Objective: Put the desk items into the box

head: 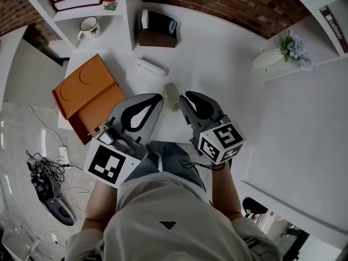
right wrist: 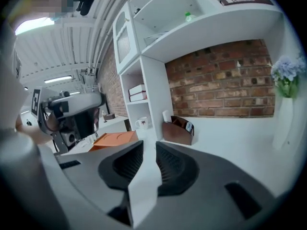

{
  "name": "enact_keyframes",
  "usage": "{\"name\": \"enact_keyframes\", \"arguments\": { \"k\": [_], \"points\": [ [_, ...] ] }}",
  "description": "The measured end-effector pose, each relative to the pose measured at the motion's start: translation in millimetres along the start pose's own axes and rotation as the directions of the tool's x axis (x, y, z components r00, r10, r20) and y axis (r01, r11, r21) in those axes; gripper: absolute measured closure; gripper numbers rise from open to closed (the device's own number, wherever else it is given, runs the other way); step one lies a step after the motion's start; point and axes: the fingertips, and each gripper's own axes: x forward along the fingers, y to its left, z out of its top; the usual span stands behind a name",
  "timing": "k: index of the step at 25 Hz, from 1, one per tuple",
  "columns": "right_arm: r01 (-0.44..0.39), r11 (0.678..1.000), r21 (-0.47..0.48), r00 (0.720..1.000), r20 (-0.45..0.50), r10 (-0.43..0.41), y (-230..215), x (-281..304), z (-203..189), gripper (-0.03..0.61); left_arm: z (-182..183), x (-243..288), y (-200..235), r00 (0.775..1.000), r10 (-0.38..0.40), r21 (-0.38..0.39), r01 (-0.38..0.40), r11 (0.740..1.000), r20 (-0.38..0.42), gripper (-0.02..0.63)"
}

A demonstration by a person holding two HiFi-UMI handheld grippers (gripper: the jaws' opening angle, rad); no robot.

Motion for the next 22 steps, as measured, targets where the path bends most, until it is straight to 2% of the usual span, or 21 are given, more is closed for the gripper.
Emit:
{"name": "enact_keyframes", "arguments": {
  "k": [7,15,22],
  "points": [
    [0.018,1.0,0.012,0.993,-0.117,-0.016,-8.8,25.0,-37.1,0.463,-7.4,2.4,13.7,1.0,-0.002,-0.022,0.001,1.0,-0.014,0.601],
    [0.05,0.999,0.017,0.97,-0.239,-0.045,-21.4,46.6,-81.5,0.433,-20.8,4.9,26.0,0.999,0.001,-0.054,-0.004,0.999,-0.044,0.601],
    [0.068,0.997,0.025,0.95,-0.308,-0.057,-27.1,56.2,-108.4,0.404,-31.1,5.5,37.6,0.998,0.016,-0.076,-0.02,0.997,-0.06,0.601]
  ]
}}
